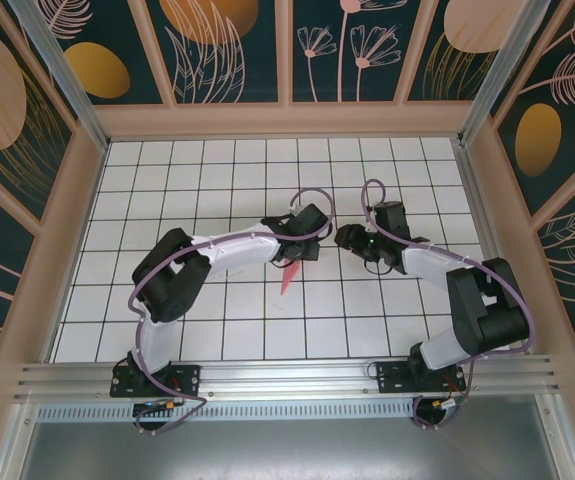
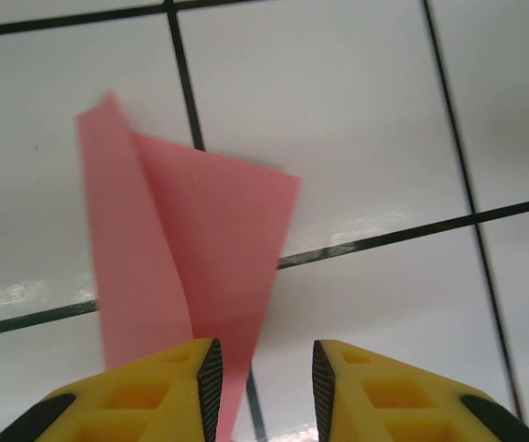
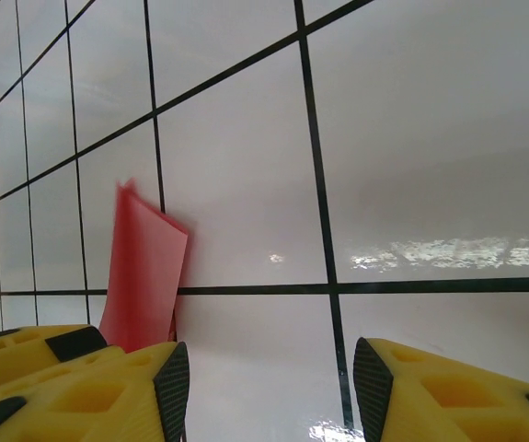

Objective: Fold a paper plane with a square sheet of paper (pick it up from the middle)
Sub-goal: Turn over a paper plane at the center of the table.

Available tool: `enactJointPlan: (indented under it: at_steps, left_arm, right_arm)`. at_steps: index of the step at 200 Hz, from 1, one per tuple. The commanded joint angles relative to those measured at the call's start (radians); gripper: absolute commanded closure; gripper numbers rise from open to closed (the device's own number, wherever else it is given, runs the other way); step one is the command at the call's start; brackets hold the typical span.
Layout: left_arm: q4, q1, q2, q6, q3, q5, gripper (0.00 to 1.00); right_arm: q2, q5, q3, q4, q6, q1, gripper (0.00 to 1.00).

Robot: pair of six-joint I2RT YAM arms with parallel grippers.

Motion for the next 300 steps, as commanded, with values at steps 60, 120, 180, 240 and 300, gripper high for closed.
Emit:
enactJointPlan:
  at_steps: [60, 120, 180, 240, 300]
  left_arm:
    - [-0.139, 0.000, -0.020, 0.000, 0.060, -0.097, 0.66]
    - [-0.174, -0.001, -0.030, -0.007, 0.044, -0.148, 0.61]
    - [-0.221, -0.001, -0.010, 0.003, 0.076, -0.182, 0.61]
    - [-0.210, -0.001, -0.053, 0.009, 0.073, -0.169, 0.59]
    - [-0.222, -0.001, 0.004, 0.011, 0.080, -0.178, 0.58]
  right_arm:
    - [-0.015, 0.001, -0.014, -0.004, 0.014, -0.008, 0.47]
    - [-0.010, -0.003, -0.018, 0.000, 0.016, -0.009, 0.47]
    - [-0.008, -0.001, -0.019, -0.001, 0.015, -0.008, 0.46]
    - [-0.001, -0.008, -0.019, 0.003, 0.017, -0.008, 0.46]
    - [-0.004, -0.006, -0.025, 0.001, 0.017, -0.009, 0.46]
